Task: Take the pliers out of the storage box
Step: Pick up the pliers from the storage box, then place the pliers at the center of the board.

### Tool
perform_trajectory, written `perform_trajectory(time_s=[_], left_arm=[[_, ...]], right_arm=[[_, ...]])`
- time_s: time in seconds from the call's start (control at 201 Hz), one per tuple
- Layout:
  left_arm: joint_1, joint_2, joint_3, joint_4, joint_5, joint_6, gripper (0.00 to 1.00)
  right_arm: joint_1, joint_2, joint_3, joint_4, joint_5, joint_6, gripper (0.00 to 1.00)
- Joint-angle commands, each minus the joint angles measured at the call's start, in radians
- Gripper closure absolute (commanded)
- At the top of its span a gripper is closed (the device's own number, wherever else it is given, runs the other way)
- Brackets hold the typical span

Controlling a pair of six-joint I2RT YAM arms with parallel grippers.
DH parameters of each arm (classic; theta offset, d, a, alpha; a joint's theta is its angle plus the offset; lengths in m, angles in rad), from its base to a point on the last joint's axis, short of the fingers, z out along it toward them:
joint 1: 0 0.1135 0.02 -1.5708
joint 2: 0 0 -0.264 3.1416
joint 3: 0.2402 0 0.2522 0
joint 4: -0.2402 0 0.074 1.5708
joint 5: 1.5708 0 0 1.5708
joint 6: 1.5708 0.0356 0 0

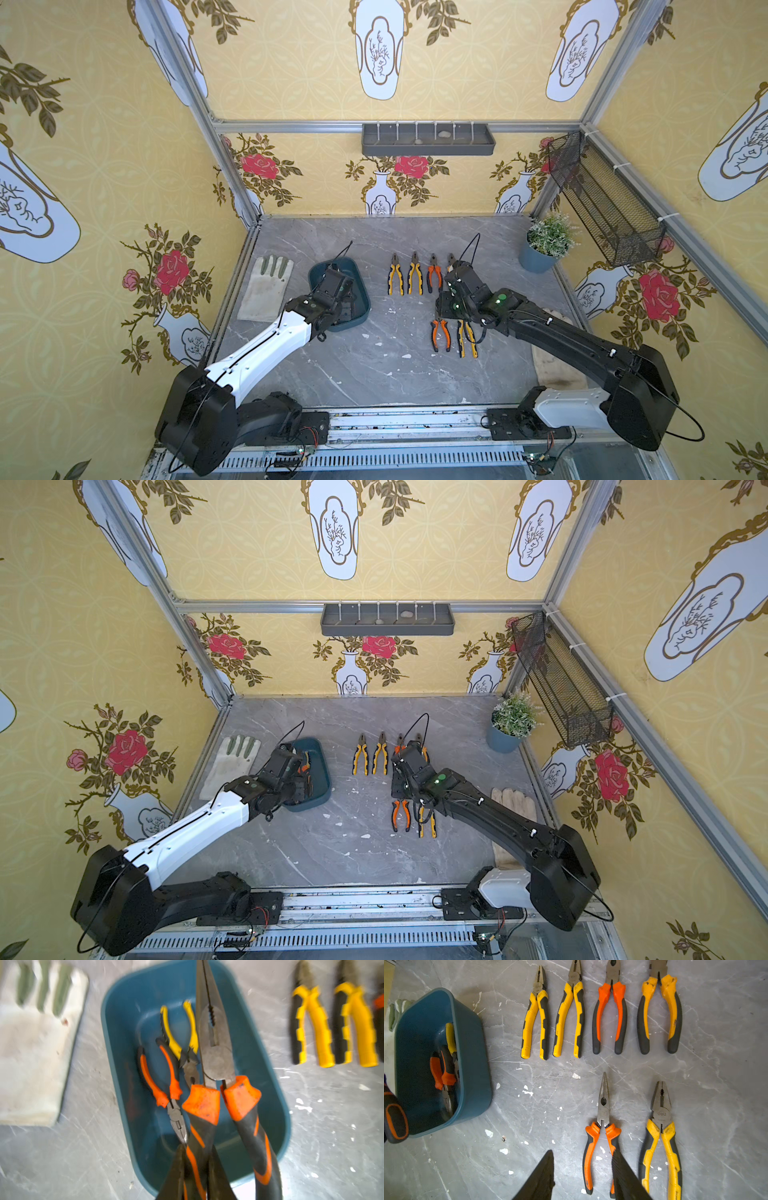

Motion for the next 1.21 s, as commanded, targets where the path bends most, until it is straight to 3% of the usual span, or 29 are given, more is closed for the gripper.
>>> perform_trajectory(time_s=[0.0,0.129,0.269,0.632,0.936,1.205], left_arm=[[-0.099,-0.104,-0.093,0.261,-0.185,0.107,1.00],[-0.188,-0.197,-0.159,0.391,-0.295,0.169,1.00],[-0.238,-0.230,-0.194,0.429,-0.317,0.194,1.00],[-0.315,-0.139,-0.151,0.399,-0.382,0.198,1.00],[-0.330,-0.162,-0.159,0.399,-0.399,0.198,1.00],[-0.339,-0.182,-0.188,0.405,-0.414,0.192,1.00]], right_arm=[[0.008,0.031,0.076,-0.022,-0.025,-0.001,0.54],[0.023,0.086,0.190,-0.040,-0.096,0.022,0.52],[0.065,0.156,0.307,-0.041,-0.173,0.088,0.51],[0.256,0.390,0.702,-0.141,-0.072,0.188,0.50],[0.262,0.471,0.805,-0.156,-0.029,0.183,0.51],[0.197,0.457,0.849,-0.140,-0.007,0.204,0.52]])
